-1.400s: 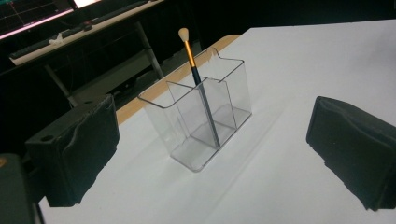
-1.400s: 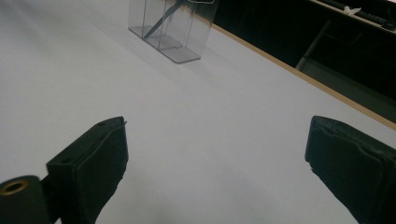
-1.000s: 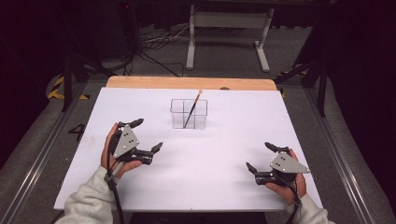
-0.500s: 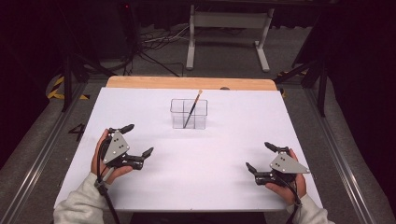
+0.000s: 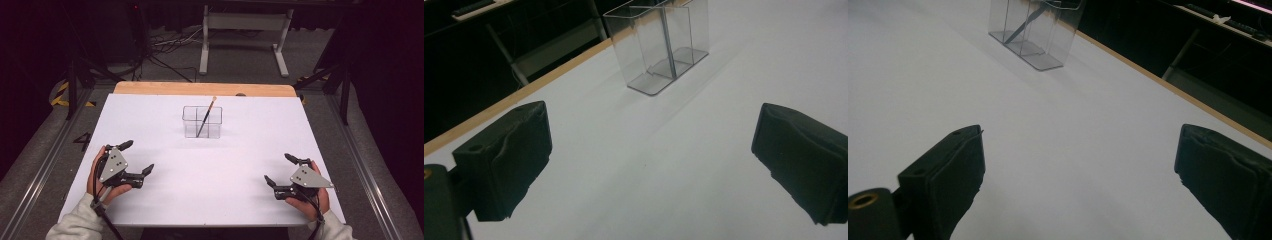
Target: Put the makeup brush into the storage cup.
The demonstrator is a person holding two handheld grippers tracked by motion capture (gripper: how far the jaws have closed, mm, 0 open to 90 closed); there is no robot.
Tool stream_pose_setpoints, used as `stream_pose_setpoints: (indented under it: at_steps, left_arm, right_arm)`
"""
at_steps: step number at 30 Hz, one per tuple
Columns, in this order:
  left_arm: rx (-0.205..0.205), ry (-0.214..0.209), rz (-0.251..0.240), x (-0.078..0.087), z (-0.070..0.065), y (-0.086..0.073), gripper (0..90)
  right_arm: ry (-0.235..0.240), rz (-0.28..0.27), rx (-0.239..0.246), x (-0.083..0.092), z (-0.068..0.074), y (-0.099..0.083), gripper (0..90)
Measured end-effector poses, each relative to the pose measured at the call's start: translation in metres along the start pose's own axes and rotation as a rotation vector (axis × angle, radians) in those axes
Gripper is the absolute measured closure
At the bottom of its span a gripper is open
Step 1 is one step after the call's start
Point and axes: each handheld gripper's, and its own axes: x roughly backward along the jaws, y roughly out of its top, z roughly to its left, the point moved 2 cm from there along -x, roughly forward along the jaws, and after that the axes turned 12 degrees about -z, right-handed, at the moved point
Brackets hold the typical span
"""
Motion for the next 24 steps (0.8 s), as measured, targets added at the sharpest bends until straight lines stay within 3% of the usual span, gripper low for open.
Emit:
stream_pose_setpoints:
  at_steps: [7,13,24]
  left_arm:
    - [0.045,0.003,0.014,0.011,-0.001,-0.011,3.6]
    - [0.09,0.01,-0.009,0.019,-0.003,-0.014,3.6]
    - [0.107,0.028,-0.027,0.031,-0.001,-0.018,3.7]
  right_arm:
    - [-0.02,0.01,-0.006,0.01,0.0,-0.002,6.3]
    - [-0.037,0.011,-0.011,0.017,0.0,-0.003,6.2]
    - [-0.031,0.008,-0.001,0.015,0.0,-0.001,5.9]
